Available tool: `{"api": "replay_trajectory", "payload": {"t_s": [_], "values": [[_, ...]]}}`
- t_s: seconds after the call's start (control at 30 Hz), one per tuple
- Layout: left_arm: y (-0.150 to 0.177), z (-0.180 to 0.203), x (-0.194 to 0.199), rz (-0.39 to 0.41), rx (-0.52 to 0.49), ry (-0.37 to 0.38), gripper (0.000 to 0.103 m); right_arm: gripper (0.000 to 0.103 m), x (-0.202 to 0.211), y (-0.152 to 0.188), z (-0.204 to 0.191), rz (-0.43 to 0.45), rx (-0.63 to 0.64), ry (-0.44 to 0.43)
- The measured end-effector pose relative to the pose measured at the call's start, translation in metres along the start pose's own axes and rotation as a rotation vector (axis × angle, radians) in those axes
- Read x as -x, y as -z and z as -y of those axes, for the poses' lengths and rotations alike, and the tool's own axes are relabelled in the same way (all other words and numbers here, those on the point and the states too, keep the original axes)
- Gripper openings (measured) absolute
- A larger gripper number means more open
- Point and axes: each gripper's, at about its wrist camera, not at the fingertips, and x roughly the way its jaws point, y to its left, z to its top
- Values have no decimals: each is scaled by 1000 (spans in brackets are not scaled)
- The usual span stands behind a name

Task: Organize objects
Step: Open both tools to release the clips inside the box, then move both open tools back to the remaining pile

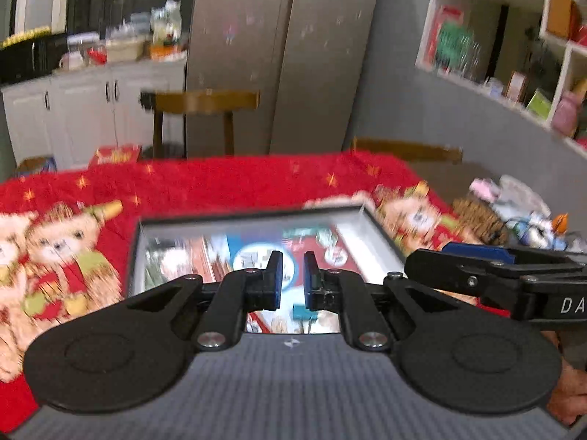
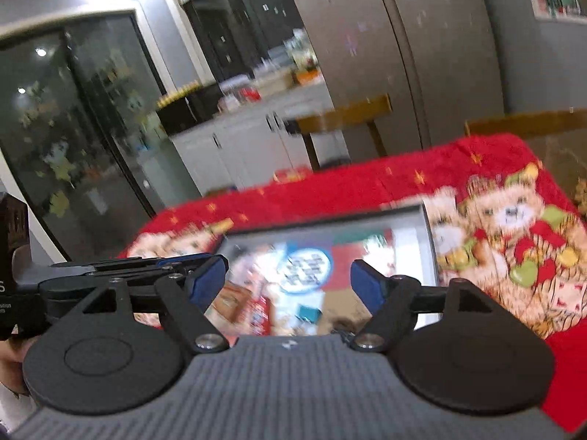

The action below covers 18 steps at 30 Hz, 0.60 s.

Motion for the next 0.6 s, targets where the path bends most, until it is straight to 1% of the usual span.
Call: {"api": "replay_trajectory", "payload": {"t_s": [0.1, 0.13, 0.17, 0.23, 0.27, 0.4, 0.47, 0.53, 0.6], "values": [[-4, -3, 34, 63, 12, -17, 14, 87, 23, -1, -17, 65, 17, -23], [-3, -3, 46, 80, 4, -21, 19, 88, 30, 0, -22, 83, 27, -30], [-3, -3, 56, 92, -8, -26, 25, 88, 37, 1, -28, 103, 38, -36], [1, -4, 78, 128, -34, -60, 55, 92, 51, 6, -36, 144, 49, -43], [5, -5, 89, 147, -51, -80, 59, 93, 57, 9, -40, 165, 52, -45], [26, -5, 130, 206, -118, -168, 65, 97, 78, 33, -48, 245, 44, -41], [40, -10, 148, 223, -120, -186, 67, 97, 83, 46, -51, 270, 29, -35], [56, -17, 162, 235, -104, -185, 67, 97, 86, 58, -52, 284, 16, -33], [75, -28, 173, 249, -71, -166, 67, 97, 89, 73, -54, 298, 0, -23]]}}
